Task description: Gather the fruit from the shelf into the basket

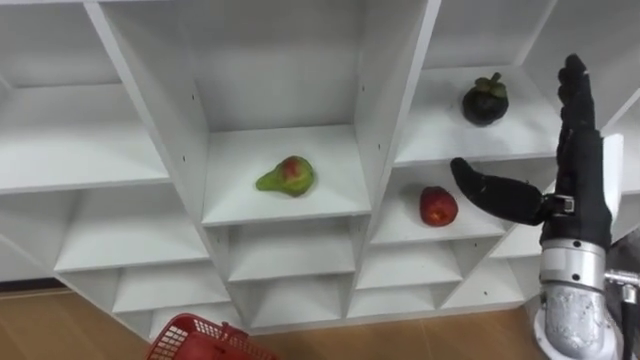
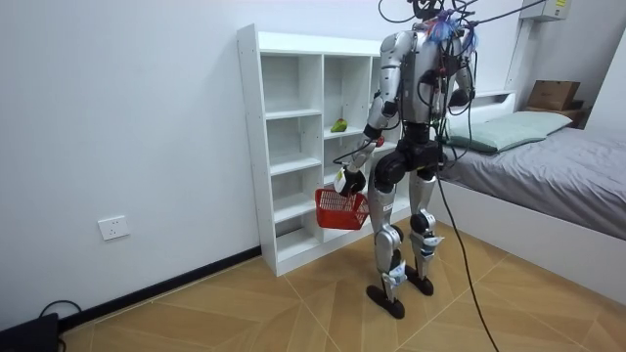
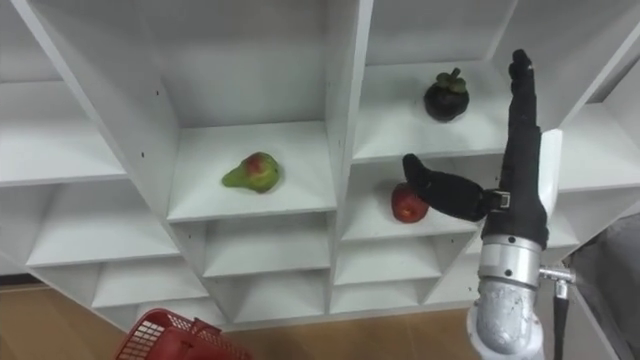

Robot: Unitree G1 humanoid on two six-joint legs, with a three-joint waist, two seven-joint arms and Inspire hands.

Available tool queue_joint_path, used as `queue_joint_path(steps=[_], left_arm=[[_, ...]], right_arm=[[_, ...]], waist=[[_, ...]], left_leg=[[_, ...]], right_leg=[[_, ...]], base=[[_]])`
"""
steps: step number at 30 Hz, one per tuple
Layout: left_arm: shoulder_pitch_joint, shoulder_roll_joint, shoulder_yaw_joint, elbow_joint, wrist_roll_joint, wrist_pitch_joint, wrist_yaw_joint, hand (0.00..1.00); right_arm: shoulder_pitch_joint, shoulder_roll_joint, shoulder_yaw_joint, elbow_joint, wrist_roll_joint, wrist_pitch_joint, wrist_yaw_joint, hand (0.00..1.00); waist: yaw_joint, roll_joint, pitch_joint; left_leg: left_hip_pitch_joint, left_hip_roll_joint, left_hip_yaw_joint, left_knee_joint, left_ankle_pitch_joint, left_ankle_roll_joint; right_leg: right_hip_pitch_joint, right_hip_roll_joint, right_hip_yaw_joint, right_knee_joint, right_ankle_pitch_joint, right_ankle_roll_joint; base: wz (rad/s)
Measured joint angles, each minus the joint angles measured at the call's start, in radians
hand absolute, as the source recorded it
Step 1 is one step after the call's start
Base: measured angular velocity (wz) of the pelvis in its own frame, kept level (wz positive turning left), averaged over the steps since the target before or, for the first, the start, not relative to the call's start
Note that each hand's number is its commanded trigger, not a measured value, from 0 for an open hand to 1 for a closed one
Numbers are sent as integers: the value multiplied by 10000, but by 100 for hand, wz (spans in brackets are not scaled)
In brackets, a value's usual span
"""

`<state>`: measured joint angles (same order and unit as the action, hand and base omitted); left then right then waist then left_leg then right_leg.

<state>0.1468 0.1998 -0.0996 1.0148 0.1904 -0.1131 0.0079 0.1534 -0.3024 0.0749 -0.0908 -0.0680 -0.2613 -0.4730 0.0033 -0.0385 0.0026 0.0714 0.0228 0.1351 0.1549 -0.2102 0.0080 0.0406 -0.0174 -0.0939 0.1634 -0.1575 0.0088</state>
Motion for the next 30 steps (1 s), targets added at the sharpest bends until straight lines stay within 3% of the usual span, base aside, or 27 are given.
queue_joint_path(steps=[6, 18, 26, 30], left_arm=[[134, 127, 98, -341, -4, 3, 49, 100], [233, 168, 107, -499, 16, 47, 138, 100], [217, 167, 144, -529, 37, 249, 234, 100], [218, 168, 213, -587, 119, 348, 125, 100]], right_arm=[[-368, -86, -515, 518, 288, 14, 99, 0], [-1034, -251, -764, 1315, 726, 146, 814, 0], [-1875, -273, -1052, 2417, 1193, 387, 863, 0], [-2209, -485, -1134, 2547, 1510, 445, 890, 0]], waist=[[3, -207, 1], [-78, -209, 16], [-96, -211, 19], [-99, -224, 15]], left_leg=[[-40, 0, -204, 60, 6, -8], [-217, -34, -524, 119, 13, -2], [-283, -55, -583, 135, 70, 3], [-259, -58, -583, 129, 73, 2]], right_leg=[[88, -13, -235, -122, 12, -12], [114, -97, -762, -129, 12, -12], [119, -132, -886, -120, 12, -12], [100, -132, -861, -119, 12, -13]], base=[[11], [9], [4], [0]])
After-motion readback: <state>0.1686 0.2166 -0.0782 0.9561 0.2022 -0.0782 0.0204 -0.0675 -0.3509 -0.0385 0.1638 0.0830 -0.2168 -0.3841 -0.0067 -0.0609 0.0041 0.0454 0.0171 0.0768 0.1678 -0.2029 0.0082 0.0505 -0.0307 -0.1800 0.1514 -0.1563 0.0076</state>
